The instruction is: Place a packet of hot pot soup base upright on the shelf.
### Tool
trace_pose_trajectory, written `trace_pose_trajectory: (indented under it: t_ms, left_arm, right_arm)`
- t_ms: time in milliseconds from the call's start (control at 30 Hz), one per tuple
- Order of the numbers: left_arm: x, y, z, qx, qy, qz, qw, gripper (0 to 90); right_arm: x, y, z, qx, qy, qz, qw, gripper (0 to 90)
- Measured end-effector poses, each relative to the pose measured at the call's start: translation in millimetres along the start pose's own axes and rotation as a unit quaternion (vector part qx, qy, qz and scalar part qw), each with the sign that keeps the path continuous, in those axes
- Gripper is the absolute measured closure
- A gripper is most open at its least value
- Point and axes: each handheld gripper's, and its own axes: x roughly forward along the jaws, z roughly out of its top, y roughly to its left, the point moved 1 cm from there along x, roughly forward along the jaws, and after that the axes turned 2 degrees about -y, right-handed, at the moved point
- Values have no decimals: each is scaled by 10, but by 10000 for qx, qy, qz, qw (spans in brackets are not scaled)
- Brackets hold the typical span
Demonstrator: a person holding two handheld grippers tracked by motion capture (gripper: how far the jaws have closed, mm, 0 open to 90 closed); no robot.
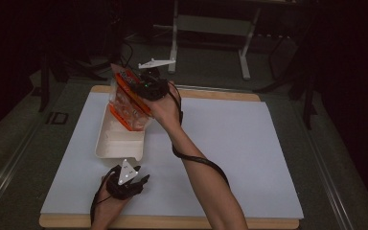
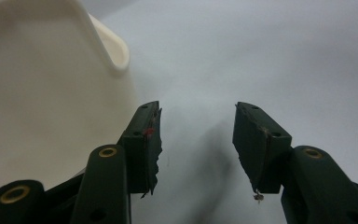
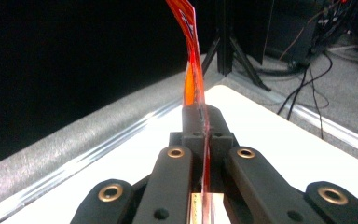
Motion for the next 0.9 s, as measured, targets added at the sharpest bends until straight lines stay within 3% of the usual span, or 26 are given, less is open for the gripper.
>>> trace_pose_trajectory:
  t_ms: [267,500,900]
  left_arm:
    - [-2,7,-1,-29,-6,-20,10000,517]
    - [-2,15,-1,-58,-11,-16,10000,517]
    - [-4,18,0,-59,-22,-23,10000,517]
  right_arm:
    - [223,-24,0,77,281,-32,9996,899]
    - [347,-141,11,577,396,238,9973,899]
    - [627,-89,-108,846,664,530,9928,900]
